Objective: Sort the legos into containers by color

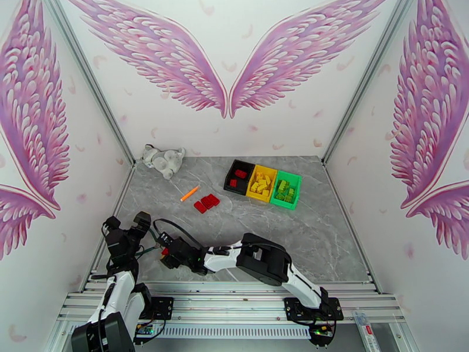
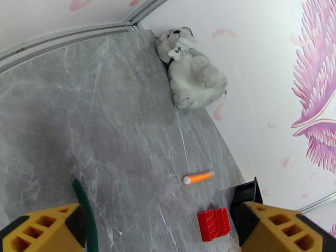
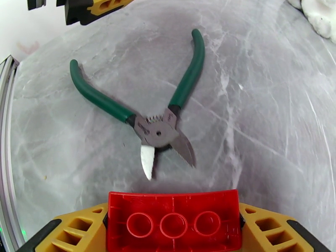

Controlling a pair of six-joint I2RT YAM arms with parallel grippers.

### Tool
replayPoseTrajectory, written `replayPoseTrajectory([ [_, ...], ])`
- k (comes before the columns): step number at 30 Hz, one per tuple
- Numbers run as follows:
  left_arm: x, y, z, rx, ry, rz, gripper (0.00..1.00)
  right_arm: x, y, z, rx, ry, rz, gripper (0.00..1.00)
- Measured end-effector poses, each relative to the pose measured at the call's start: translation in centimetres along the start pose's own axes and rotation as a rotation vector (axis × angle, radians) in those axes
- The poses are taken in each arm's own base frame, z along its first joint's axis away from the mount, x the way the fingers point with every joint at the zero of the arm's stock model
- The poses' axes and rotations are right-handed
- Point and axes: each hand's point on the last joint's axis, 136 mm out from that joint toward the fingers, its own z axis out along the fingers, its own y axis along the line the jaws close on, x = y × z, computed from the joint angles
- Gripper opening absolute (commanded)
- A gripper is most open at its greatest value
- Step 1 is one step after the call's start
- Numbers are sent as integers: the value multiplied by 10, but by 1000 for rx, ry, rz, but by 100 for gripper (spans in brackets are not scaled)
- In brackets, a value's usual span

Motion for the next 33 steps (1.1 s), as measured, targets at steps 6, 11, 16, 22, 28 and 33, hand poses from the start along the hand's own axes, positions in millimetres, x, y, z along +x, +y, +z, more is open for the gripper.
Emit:
replayPoseTrajectory([
  [6,32,-42,5,100,79,126,99,14,-37,-23,58,29,49,65],
  [11,54,-79,12,169,123,230,99,24,-102,-48,159,42,142,64],
  [16,78,-106,34,204,179,311,99,22,-176,-83,291,13,253,63],
  [22,127,-139,67,257,284,392,99,3,-253,-121,435,-56,379,62],
  [28,163,-182,92,333,321,455,99,-13,-329,-150,570,-72,487,62],
  [33,169,-198,104,348,299,485,99,-58,-380,-163,659,-141,521,64],
])
